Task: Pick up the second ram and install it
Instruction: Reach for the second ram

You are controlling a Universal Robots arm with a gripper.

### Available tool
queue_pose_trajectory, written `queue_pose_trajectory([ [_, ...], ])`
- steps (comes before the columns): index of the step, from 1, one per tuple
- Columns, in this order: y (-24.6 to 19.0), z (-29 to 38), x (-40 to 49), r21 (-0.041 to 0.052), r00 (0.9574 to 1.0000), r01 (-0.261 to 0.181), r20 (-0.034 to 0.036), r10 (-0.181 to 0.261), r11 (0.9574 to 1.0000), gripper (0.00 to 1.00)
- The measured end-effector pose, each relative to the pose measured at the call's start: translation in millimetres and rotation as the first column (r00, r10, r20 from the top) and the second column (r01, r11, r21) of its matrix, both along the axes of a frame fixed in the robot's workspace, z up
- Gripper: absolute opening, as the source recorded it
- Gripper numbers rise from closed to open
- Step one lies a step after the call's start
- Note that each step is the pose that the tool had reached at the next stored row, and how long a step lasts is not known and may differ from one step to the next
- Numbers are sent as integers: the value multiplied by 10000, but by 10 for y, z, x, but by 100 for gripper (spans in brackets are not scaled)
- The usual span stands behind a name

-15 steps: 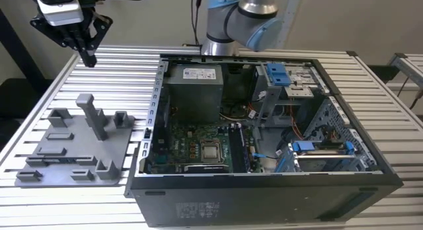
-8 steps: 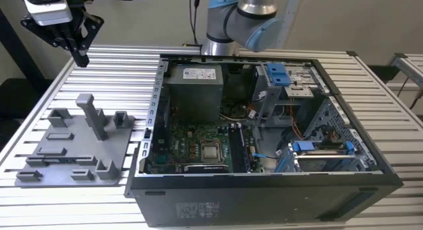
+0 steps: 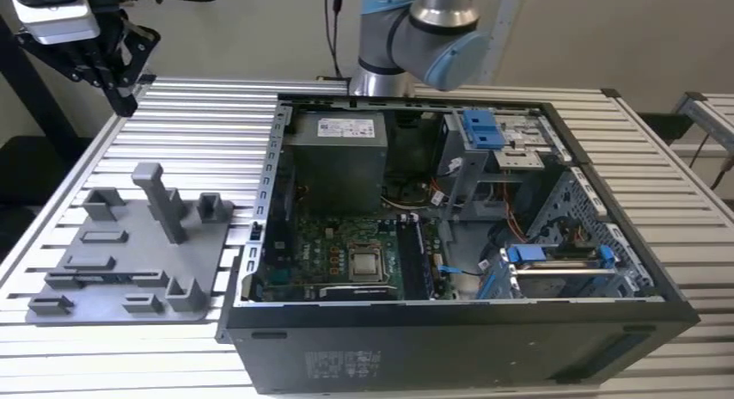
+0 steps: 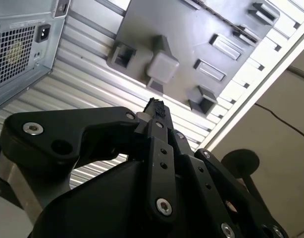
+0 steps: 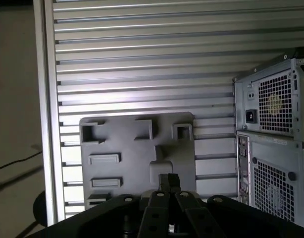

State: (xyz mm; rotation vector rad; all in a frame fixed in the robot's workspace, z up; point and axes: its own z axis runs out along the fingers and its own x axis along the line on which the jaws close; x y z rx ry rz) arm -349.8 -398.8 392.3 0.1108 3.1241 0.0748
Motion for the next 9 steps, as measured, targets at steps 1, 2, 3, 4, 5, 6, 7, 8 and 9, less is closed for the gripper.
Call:
queue_pose_trajectory([
  [1,0,-1,-25,0,10000,0,-2,0,10000,11],
  [2,0,-2,-48,0,10000,-1,-3,1,10000,11],
  [3,0,-3,-73,0,10000,0,-5,0,10000,11],
  [4,0,-5,-97,0,10000,0,-7,0,10000,11],
  [5,0,-6,-123,-1,10000,1,-10,-1,10000,11],
  [6,0,-9,-149,0,10000,1,-12,-1,10000,11],
  [7,0,-12,-175,0,10000,0,-13,0,10000,11],
  [8,0,-15,-200,-1,10000,0,-15,0,10000,11],
  [9,0,-19,-222,-1,10000,1,-17,-1,10000,11],
])
